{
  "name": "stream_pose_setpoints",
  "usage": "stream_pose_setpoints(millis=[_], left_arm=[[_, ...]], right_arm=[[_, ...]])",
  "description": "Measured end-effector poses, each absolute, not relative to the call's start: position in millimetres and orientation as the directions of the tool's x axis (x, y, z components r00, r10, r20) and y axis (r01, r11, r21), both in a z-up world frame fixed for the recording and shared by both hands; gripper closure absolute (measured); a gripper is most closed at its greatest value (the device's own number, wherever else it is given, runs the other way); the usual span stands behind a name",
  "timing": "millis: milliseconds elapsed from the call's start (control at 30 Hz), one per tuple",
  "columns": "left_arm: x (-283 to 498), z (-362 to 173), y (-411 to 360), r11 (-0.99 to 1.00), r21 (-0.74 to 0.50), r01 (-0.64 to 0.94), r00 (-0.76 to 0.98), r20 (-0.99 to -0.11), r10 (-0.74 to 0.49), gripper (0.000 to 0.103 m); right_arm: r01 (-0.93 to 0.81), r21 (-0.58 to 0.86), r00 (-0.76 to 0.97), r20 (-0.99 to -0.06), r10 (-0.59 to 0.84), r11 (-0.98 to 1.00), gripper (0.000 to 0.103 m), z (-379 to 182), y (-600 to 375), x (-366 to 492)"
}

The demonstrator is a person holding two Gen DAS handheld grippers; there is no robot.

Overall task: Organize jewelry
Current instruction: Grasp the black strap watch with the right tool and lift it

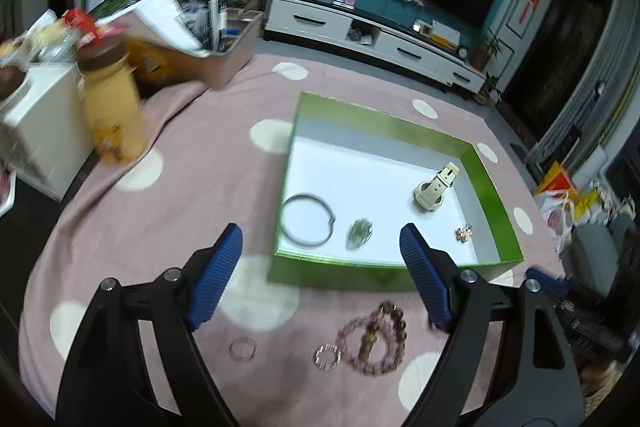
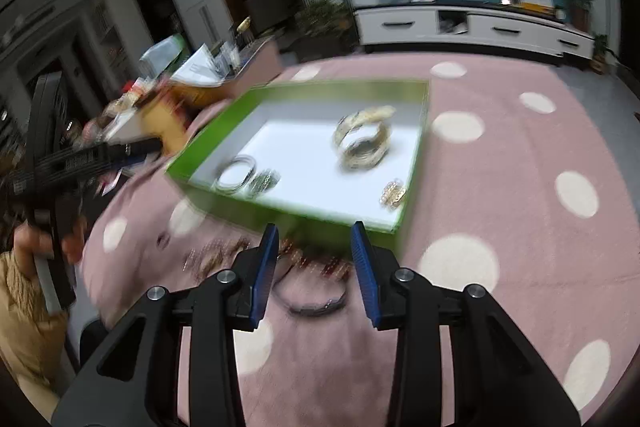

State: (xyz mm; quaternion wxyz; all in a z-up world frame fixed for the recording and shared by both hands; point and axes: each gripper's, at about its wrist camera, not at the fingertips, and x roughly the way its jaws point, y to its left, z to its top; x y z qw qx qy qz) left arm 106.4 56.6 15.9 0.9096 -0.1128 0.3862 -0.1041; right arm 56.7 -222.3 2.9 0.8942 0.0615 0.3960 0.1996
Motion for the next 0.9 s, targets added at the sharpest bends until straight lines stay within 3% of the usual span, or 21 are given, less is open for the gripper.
stream_pose_setpoints(millis=[633, 767, 900], left_arm=[[57.7, -26.4, 69.3, 0.940, -0.334, 0.077, 0.602, -0.735, -0.311, 0.021], [57.2, -26.1, 62.1, 0.938, -0.334, 0.092, 0.598, -0.735, -0.320, 0.021], [58.9, -27.1, 56.0, 0.937, -0.333, 0.107, 0.589, -0.738, -0.329, 0.021]], right_arm=[[-0.535, 0.010, 0.475, -0.823, 0.311, 0.844, 0.066, -41.0, -156.0, 65.0], [-0.596, -0.034, 0.442, -0.848, 0.293, 0.802, 0.087, -48.0, -147.4, 69.0], [-0.645, -0.010, 0.417, -0.842, 0.341, 0.764, 0.100, -45.0, -145.8, 62.1]])
